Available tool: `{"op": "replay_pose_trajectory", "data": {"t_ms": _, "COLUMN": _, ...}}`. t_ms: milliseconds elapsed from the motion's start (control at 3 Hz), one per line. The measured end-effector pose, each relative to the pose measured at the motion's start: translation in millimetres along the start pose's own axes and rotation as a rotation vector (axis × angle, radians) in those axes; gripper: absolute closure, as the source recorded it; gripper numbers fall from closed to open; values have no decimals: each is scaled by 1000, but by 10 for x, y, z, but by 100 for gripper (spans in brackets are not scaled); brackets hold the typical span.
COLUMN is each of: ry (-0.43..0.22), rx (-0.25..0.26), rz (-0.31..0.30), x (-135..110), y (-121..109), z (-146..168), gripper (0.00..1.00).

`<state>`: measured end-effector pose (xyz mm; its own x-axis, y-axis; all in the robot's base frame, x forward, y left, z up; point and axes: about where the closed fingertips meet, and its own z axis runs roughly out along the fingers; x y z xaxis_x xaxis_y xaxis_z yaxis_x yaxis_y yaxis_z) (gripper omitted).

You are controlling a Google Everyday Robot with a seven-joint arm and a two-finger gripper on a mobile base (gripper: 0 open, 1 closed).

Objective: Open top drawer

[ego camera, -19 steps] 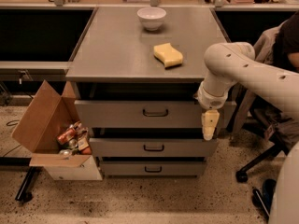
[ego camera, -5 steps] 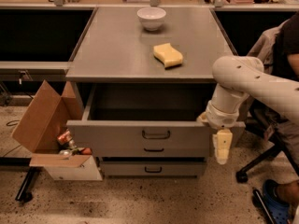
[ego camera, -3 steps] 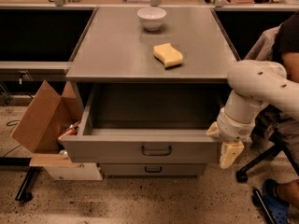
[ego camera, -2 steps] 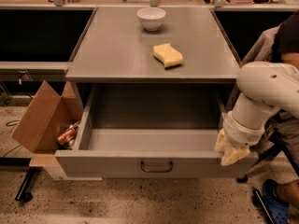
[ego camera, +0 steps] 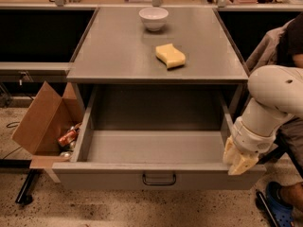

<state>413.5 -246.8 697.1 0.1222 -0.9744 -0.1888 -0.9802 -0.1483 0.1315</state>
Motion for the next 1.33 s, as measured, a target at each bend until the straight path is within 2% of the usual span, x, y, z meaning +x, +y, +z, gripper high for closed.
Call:
{"op": "replay_pose_trajectory", "data": {"t_ms": 667, "ry": 0, "rx": 0, "rz": 0, "x": 0, "y": 0, "z": 0, "gripper": 50}}
{"op": "replay_pose_trajectory", "data": {"t_ms": 1000, "ry": -18, "rx": 31, "rz": -16, "x": -24, "y": -4, "z": -143, "gripper": 27}}
{"op": "replay_pose_trajectory", "data": {"t_ms": 1333, "ry": -19, "rx": 91, "rz": -27, "x": -75, "y": 25, "z": -429, "gripper": 4}}
